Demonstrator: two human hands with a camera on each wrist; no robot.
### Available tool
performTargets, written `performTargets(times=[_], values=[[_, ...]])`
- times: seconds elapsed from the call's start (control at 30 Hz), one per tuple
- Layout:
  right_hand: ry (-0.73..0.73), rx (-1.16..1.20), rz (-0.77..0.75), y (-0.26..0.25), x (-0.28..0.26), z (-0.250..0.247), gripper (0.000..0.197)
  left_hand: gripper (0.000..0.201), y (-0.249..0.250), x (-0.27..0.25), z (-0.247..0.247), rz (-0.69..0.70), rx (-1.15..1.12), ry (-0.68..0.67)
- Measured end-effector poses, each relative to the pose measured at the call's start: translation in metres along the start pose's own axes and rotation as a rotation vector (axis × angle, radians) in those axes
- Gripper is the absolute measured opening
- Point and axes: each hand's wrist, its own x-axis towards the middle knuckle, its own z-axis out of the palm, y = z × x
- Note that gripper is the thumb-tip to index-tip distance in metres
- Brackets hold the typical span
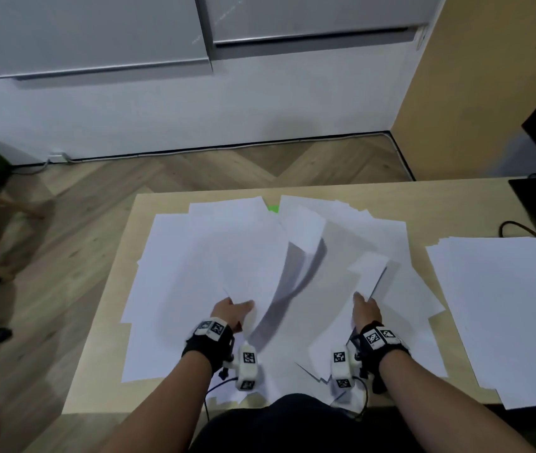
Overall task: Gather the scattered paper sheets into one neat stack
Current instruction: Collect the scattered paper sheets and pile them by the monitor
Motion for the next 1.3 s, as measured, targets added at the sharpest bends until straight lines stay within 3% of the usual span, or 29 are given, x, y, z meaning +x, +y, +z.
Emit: performTargets(times=[0.13,0.17,0.27,0.37,0.43,0.53,0.63,0.73,0.83,1.03,1.17,1.3], values=[[-0.061,0.170,0.020,-0.002,0.004,0.005,0.118,0.036,-0.010,-0.004,0.017,0.058,0.365,-0.067],[-0.085,0.190,0.023,-0.002,0.003,0.005,0.123,0.033,-0.012,-0.004,0.020,0.071,0.422,-0.072],[-0.083,0.229,0.035,0.001,0.000,0.006,0.102,0.042,-0.015,-0.004,0.028,0.130,0.479,-0.039],[0.007,0.100,-0.040,0.002,0.002,0.009,0.053,0.043,-0.013,-0.001,0.029,0.144,0.501,-0.081],[0.034,0.021,-0.056,0.001,0.004,0.008,0.035,0.042,-0.010,0.000,0.027,0.127,0.473,-0.110],[0.068,-0.011,-0.065,0.001,0.008,-0.001,0.036,0.041,-0.010,0.003,0.015,0.177,0.563,0.023],[0.078,-0.040,-0.058,0.002,0.017,-0.012,0.043,0.023,-0.006,0.008,-0.002,0.265,0.514,0.158],[0.033,-0.075,-0.082,0.005,0.021,-0.024,0.052,0.029,0.002,0.019,-0.015,0.323,0.525,0.204],[-0.030,-0.106,-0.120,0.011,0.026,-0.032,0.055,0.029,0.012,0.025,-0.018,0.347,0.533,0.187],[-0.109,-0.083,-0.114,0.018,0.031,-0.029,0.037,0.032,0.019,0.033,0.015,0.366,0.639,0.078],[-0.144,0.153,-0.077,0.043,0.060,-0.012,0.062,0.047,0.007,0.031,0.050,0.459,0.593,0.121],[-0.139,0.218,-0.033,0.037,0.041,-0.009,0.042,0.055,0.002,0.026,0.071,0.459,0.687,0.066]])
